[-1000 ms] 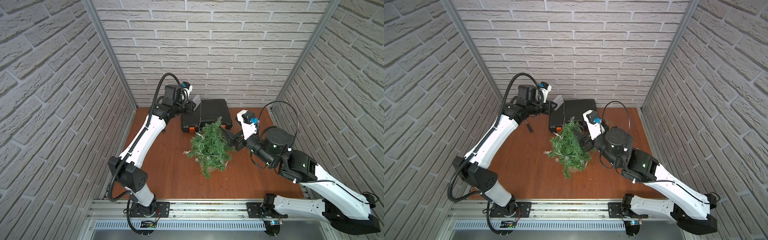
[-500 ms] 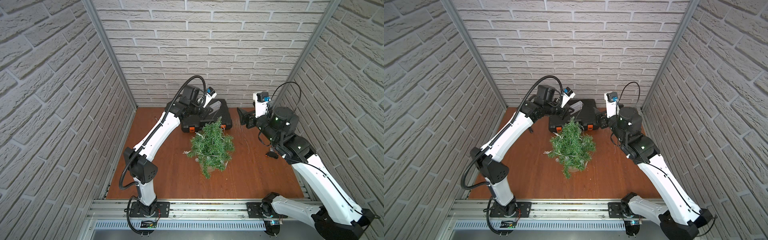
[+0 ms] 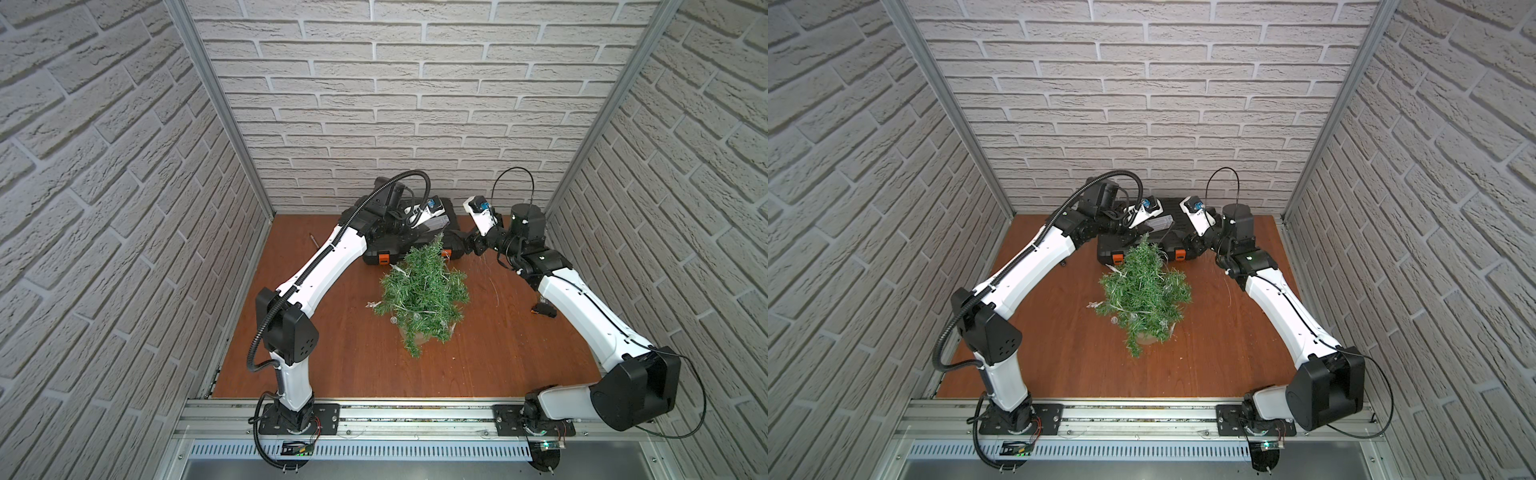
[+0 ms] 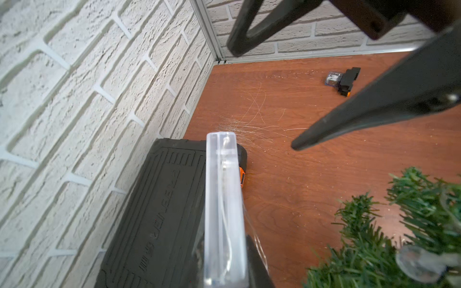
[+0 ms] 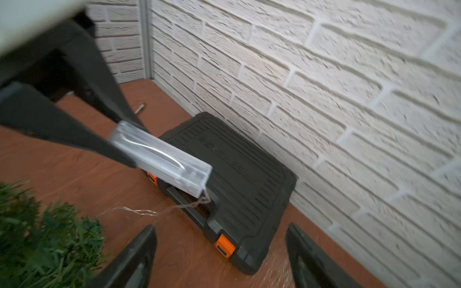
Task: Wrap string light around the christmas tree
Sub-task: Wrap the light string around the Christmas tree.
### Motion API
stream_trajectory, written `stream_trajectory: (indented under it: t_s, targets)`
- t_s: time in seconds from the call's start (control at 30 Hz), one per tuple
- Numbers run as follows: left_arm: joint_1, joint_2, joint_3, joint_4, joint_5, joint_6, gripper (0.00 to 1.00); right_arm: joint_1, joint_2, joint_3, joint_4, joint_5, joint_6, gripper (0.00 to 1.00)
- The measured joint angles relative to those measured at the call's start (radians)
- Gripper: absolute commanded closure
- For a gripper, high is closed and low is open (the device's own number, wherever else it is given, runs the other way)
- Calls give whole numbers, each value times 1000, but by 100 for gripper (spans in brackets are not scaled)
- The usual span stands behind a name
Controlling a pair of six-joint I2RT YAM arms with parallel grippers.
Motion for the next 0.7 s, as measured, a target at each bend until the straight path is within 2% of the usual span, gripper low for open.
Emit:
stream_trajectory:
  t_s: [0.13, 0.3, 0.7]
  targets:
    - [0, -9, -22, 14, 4, 99, 100, 0, -11, 10, -18, -118, -154, 19]
    - [0, -18, -49, 29, 19, 182, 100, 0, -7, 15, -74, -184, -283, 24]
    - [0, -94, -150, 84, 101, 334, 100, 13, 41, 82, -154, -218, -422, 38]
